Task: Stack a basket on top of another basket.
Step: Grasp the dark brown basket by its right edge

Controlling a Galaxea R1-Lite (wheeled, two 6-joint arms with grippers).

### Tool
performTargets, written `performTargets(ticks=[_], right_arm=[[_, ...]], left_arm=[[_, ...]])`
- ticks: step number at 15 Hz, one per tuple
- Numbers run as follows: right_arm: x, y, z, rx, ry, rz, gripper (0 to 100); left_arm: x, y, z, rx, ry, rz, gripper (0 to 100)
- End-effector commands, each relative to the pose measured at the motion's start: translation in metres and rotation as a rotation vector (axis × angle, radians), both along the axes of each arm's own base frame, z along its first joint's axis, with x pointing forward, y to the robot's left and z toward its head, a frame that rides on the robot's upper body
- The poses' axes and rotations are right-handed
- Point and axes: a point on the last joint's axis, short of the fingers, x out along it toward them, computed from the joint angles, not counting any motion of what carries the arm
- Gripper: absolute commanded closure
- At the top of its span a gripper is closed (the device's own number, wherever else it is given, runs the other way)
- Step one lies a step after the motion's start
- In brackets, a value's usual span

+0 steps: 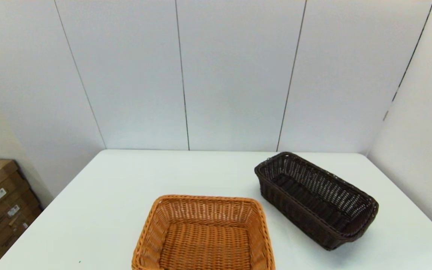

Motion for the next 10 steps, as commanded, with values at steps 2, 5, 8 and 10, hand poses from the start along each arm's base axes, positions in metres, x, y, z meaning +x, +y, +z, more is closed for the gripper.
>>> performTargets(ticks=[2, 5, 8, 10], right_arm=[[-0.01, 0.001, 0.03, 0.007, 0.015, 0.041, 0], [-0.007, 0.002, 0.049, -0.014, 0.04, 0.073, 0], [0.005, 0.001, 0.085, -0.012, 0.059, 0.07, 0], [0.022, 0.001, 0.122, -0.016, 0.016, 0.042, 0]], left_arm=[[0.0, 0.0, 0.0, 0.0, 0.0, 0.0, 0], [0.0, 0.0, 0.0, 0.0, 0.0, 0.0, 0], [0.0, 0.0, 0.0, 0.0, 0.0, 0.0, 0], [0.0, 0.0, 0.0, 0.0, 0.0, 0.0, 0]])
